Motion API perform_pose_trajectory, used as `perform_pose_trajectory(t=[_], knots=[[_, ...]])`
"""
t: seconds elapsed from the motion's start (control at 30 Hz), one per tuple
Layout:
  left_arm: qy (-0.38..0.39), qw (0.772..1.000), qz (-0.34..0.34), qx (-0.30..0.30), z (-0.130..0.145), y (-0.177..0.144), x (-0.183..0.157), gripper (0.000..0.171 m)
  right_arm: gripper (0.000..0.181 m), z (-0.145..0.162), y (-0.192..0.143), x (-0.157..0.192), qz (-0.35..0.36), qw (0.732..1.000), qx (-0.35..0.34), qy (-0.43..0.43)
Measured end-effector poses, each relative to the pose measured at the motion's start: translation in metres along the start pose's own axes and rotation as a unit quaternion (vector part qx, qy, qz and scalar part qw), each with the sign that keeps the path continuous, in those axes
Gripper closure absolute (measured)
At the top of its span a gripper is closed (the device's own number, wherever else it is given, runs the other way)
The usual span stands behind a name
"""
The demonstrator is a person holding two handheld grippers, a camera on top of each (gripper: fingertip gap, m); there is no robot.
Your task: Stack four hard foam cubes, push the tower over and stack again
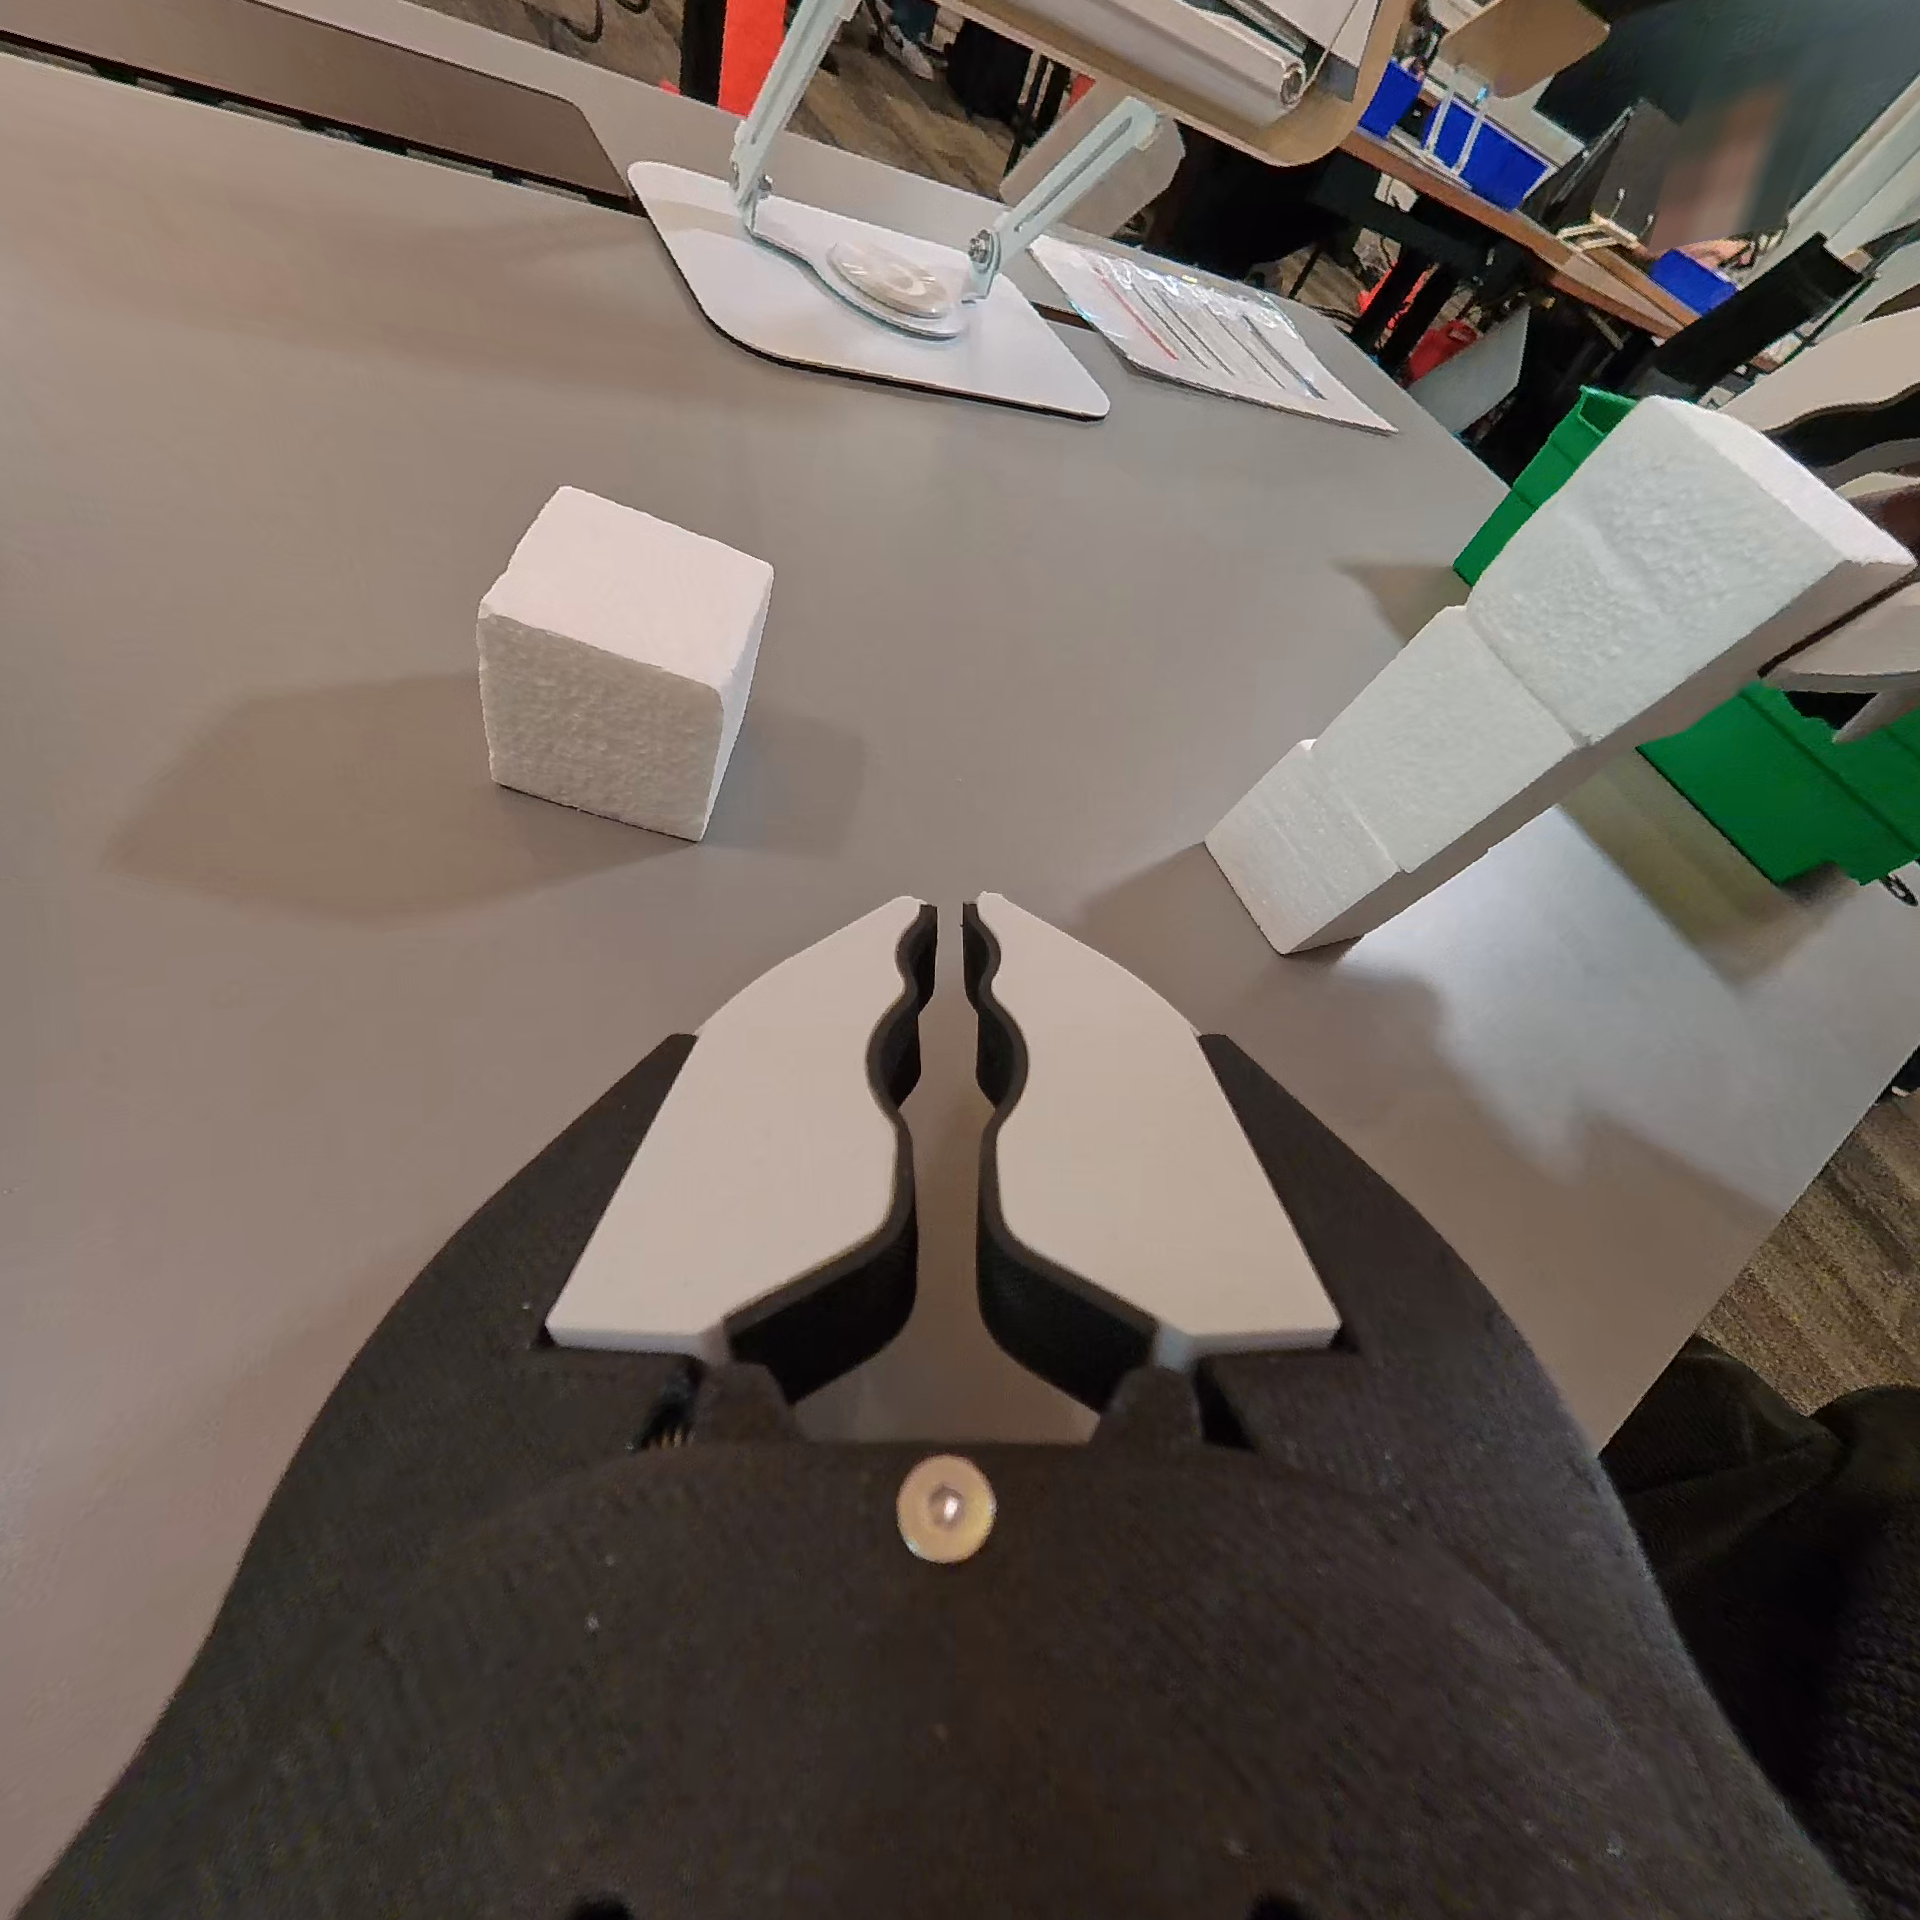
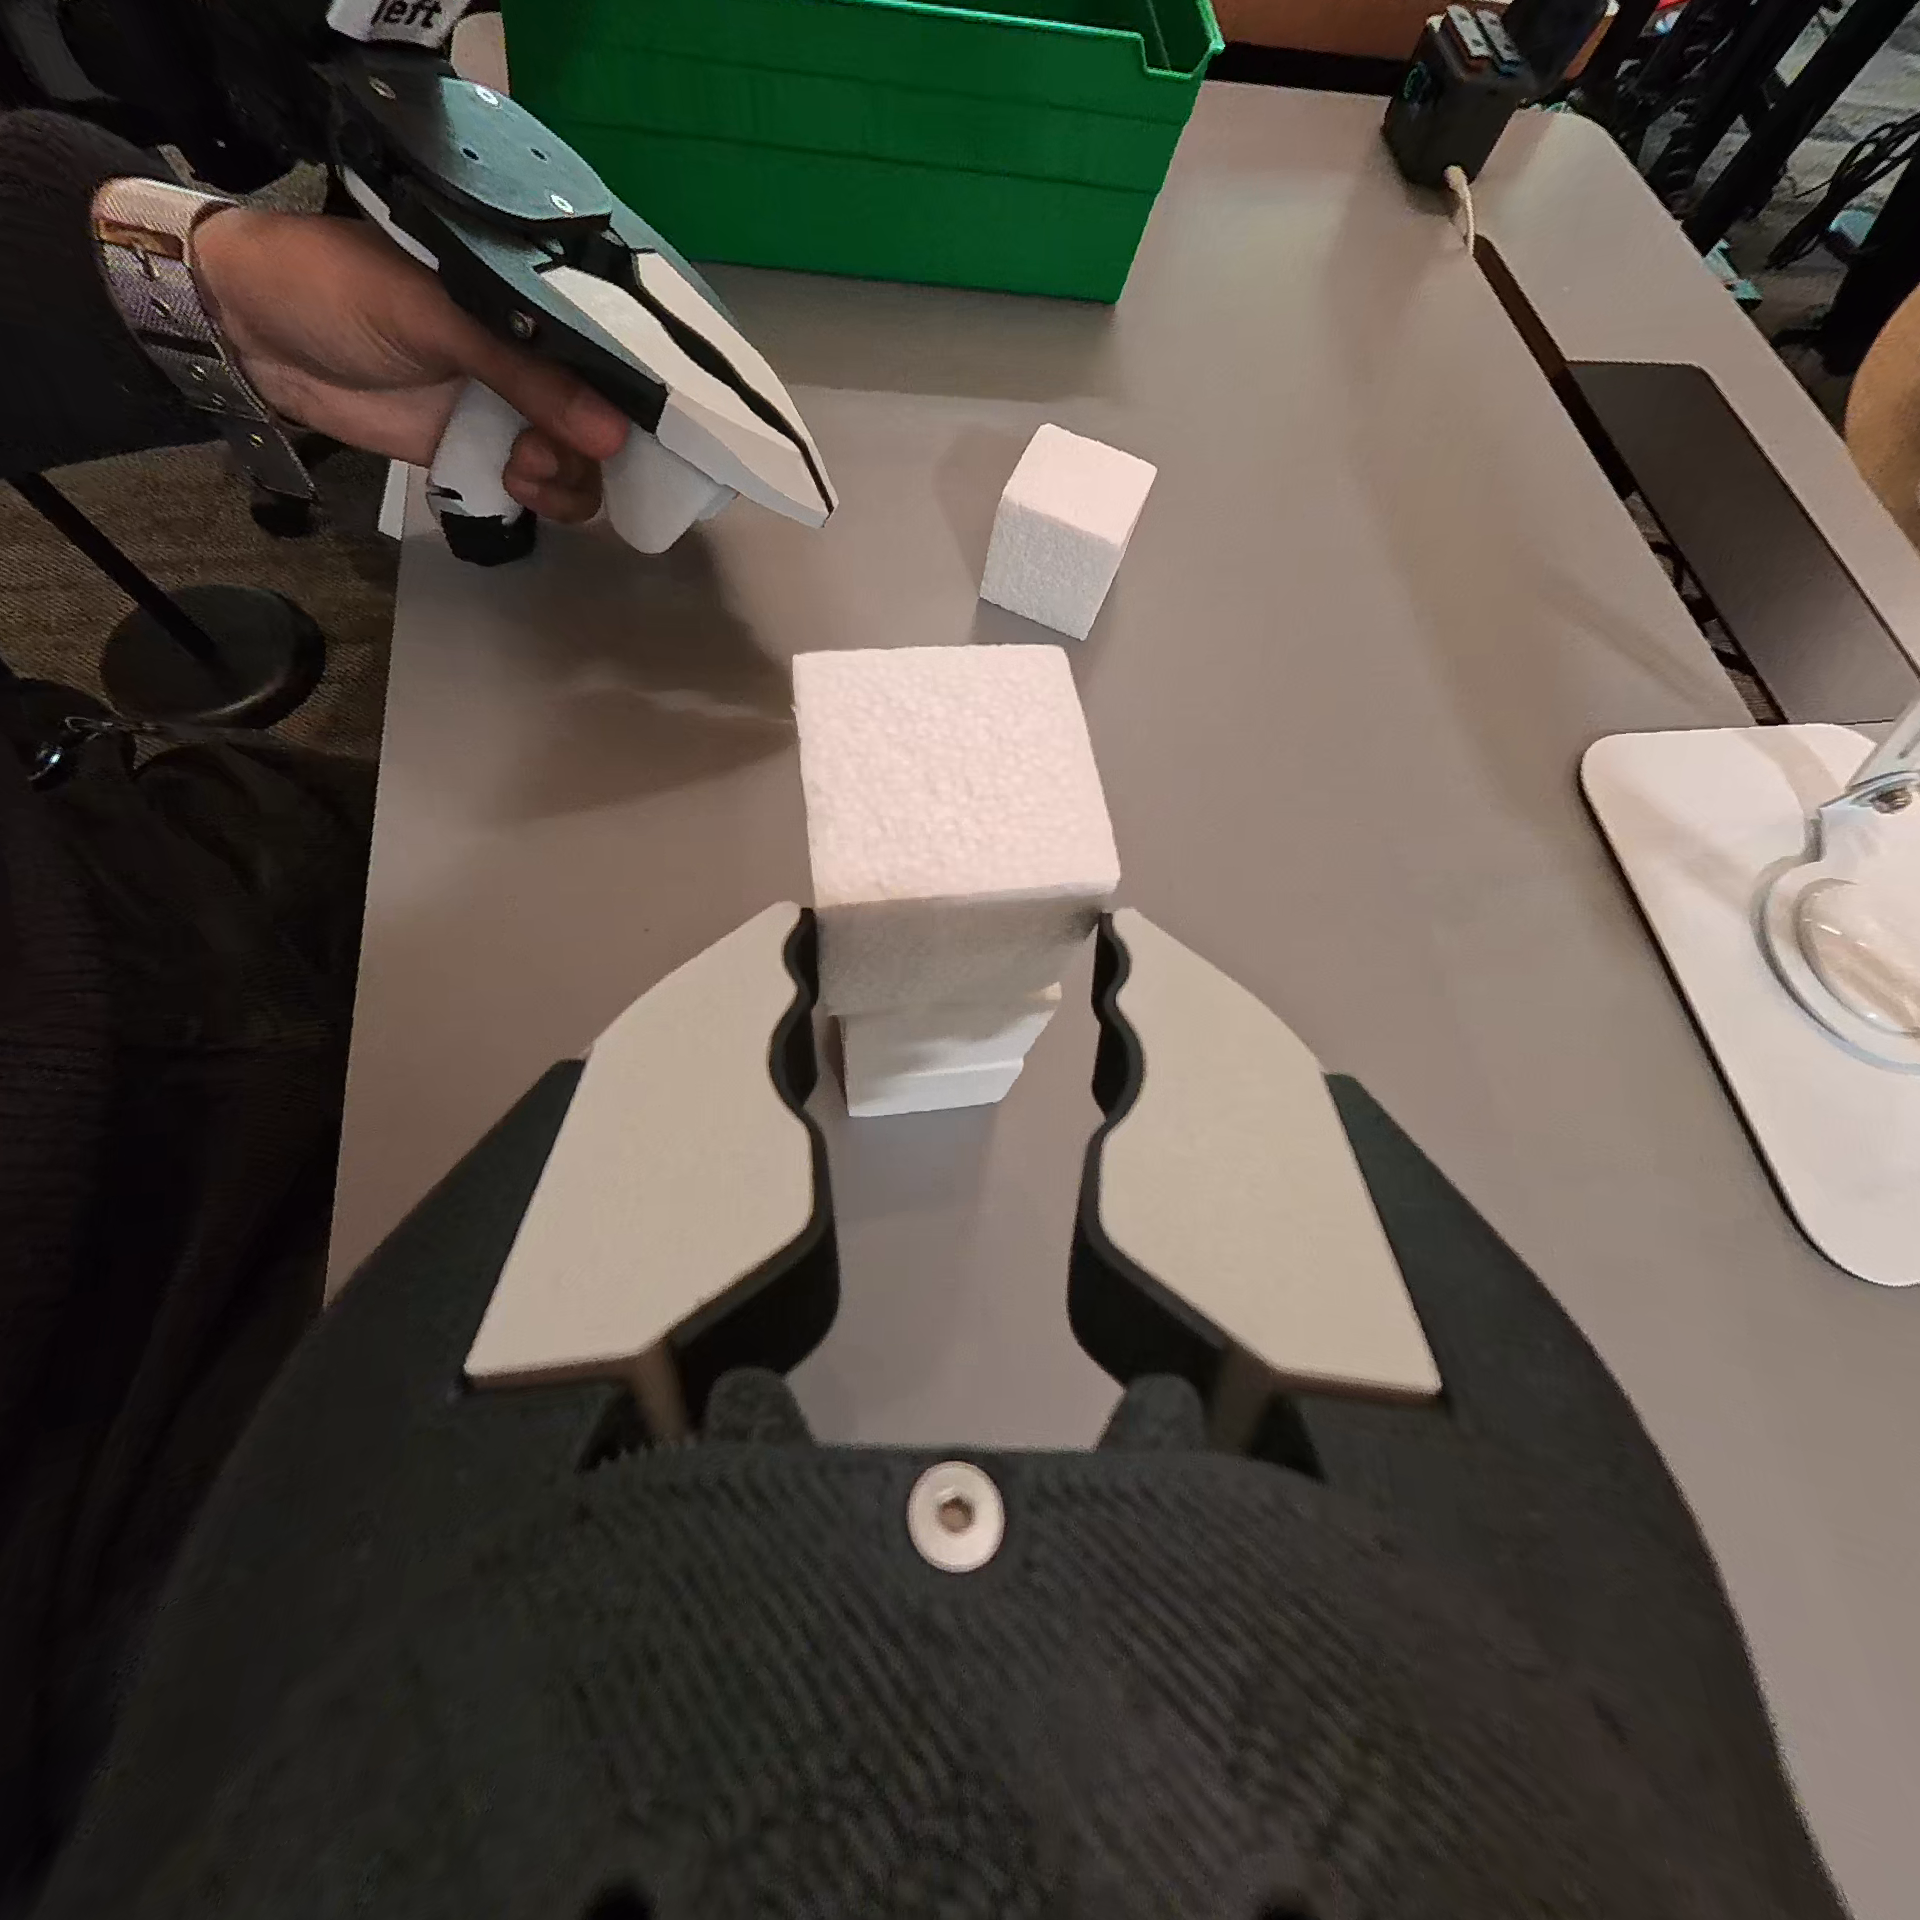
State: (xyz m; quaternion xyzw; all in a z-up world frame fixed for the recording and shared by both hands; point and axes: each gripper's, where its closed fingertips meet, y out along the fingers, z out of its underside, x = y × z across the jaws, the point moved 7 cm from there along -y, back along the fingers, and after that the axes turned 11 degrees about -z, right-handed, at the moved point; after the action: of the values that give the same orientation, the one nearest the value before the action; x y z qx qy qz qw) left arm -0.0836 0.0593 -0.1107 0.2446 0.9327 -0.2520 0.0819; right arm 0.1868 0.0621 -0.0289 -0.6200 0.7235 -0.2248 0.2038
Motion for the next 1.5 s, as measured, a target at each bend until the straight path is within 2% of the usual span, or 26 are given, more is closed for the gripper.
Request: perform_pose_trajectory(t=[0.27,0.67,0.77,1.0,1.17,1.23,1.33,1.5], knots=[[0.000,1.000,0.000,0.000,0.000,0.000,0.000,0.167,0.127,0.001,-0.002,-0.002,0.007,1.000,-0.003,0.001],[0.000,1.000,0.003,0.005,0.001,0.001,0.000,0.166,0.142,-0.004,-0.011,-0.002,0.010,0.999,-0.038,-0.009],[0.001,1.000,0.002,0.006,0.001,0.001,-0.001,0.166,0.139,-0.003,-0.011,-0.002,0.007,0.999,-0.034,-0.007],[0.000,1.000,0.003,0.008,0.001,0.001,-0.001,0.166,0.113,0.001,-0.008,-0.001,-0.008,0.999,-0.038,-0.006],[0.000,1.000,0.004,0.010,0.002,0.002,-0.001,0.166,0.109,0.006,-0.001,-0.007,-0.036,0.995,-0.090,0.010],[0.001,1.000,0.004,0.010,0.002,0.001,-0.001,0.166,0.112,0.009,0.002,-0.010,-0.043,0.994,-0.101,0.019],[0.002,1.000,0.002,0.009,0.002,0.001,-0.001,0.166,0.128,0.011,0.000,-0.010,-0.040,0.993,-0.107,0.015],[0.000,1.000,0.004,0.010,0.002,0.002,-0.001,0.166,0.128,0.000,-0.013,-0.009,-0.028,0.989,-0.142,0.006]])
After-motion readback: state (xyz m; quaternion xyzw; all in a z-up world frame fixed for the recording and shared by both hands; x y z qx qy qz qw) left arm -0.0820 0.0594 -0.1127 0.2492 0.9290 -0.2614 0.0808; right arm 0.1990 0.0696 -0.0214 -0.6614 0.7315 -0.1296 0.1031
